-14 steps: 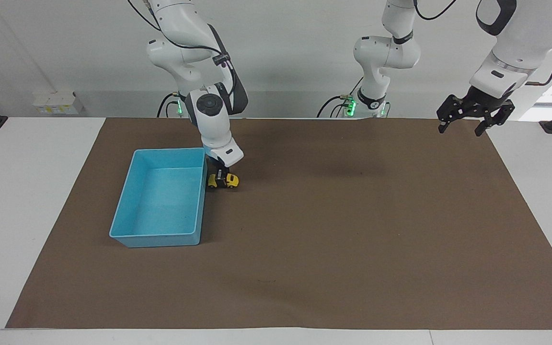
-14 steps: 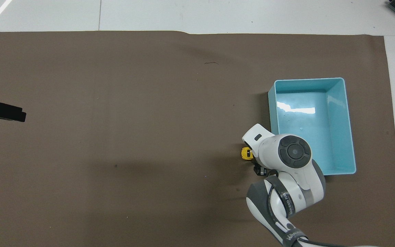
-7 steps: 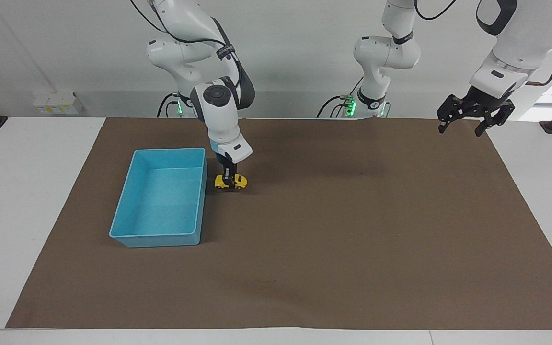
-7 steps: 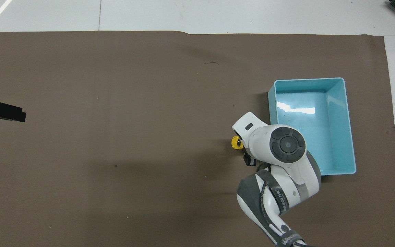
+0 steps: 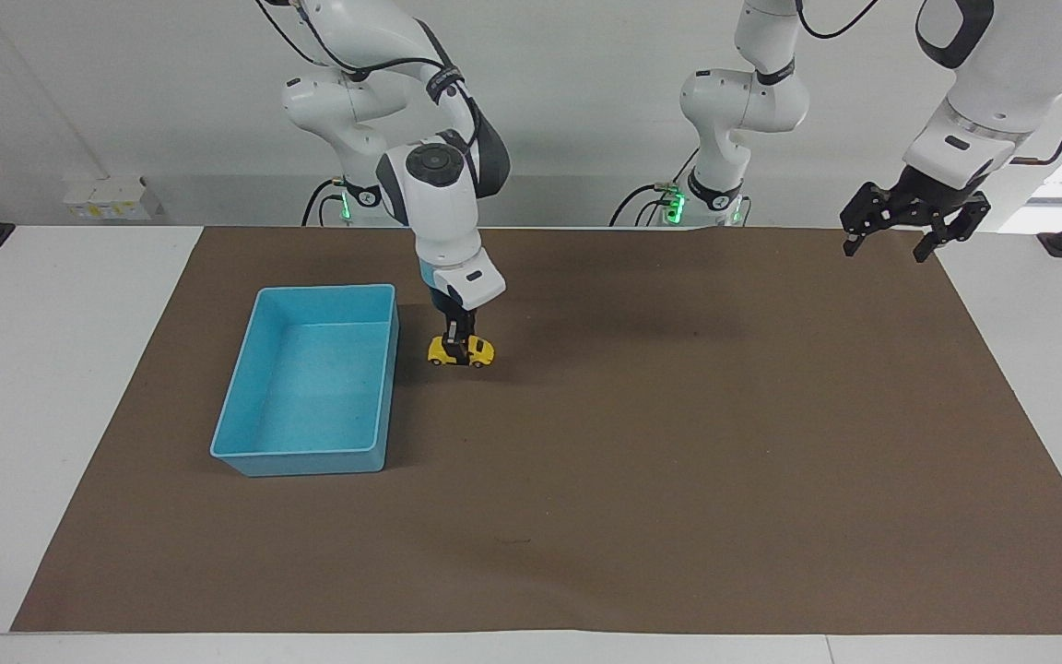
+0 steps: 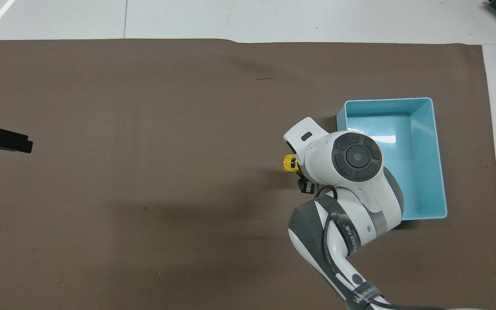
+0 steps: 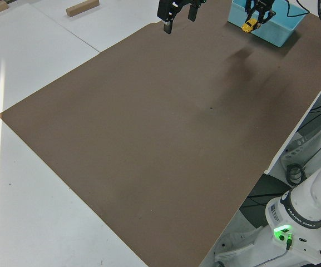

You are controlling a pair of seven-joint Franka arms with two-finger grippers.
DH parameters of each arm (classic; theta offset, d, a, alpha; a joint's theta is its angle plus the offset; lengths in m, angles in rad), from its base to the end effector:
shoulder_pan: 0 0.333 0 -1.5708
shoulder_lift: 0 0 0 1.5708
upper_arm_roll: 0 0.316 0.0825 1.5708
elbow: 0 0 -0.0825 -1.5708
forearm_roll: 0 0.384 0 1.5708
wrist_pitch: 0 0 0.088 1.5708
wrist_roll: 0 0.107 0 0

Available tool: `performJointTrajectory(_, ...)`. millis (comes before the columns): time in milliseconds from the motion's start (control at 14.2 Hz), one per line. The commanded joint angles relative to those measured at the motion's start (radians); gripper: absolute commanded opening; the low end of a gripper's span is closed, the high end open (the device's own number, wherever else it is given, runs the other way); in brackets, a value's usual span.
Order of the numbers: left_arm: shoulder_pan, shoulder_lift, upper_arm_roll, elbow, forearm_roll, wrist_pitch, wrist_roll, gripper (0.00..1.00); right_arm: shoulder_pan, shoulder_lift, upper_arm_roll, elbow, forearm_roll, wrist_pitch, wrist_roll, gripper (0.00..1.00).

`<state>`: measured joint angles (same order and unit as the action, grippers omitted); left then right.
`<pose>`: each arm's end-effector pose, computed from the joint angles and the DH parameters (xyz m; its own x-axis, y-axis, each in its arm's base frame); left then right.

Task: Wind up and store yellow beetle car
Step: 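Carry the car with the right gripper into the blue bin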

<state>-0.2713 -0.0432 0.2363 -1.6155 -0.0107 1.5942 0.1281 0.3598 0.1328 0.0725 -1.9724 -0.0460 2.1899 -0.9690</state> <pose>0.5433 -0.0173 0.6285 0.9865 -0.1621 0.0232 -0.1625 -0.9865 0.0180 0.5395 0.2458 0.4118 0.1439 0.9893 0.0232 0.9856 -0.1454 0.0868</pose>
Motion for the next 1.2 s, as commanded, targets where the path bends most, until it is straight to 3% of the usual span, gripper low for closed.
performJointTrajectory(0, 0.004, -0.012, -0.006, 0.002, 0.011, -0.020, -0.010, 1.00, -0.027, 0.004, 0.004, 0.075, -0.011, -0.103, -0.028, 0.00)
performJointTrajectory(775, 0.000, -0.012, -0.008, 0.002, 0.011, -0.022, -0.010, 1.00, -0.209, -0.091, -0.005, 0.081, -0.003, -0.275, -0.305, 0.00)
performJointTrajectory(1127, -0.003, -0.012, -0.009, 0.002, 0.011, -0.019, -0.010, 1.00, -0.315, -0.120, -0.007, 0.032, -0.002, -0.292, -0.477, 0.00)
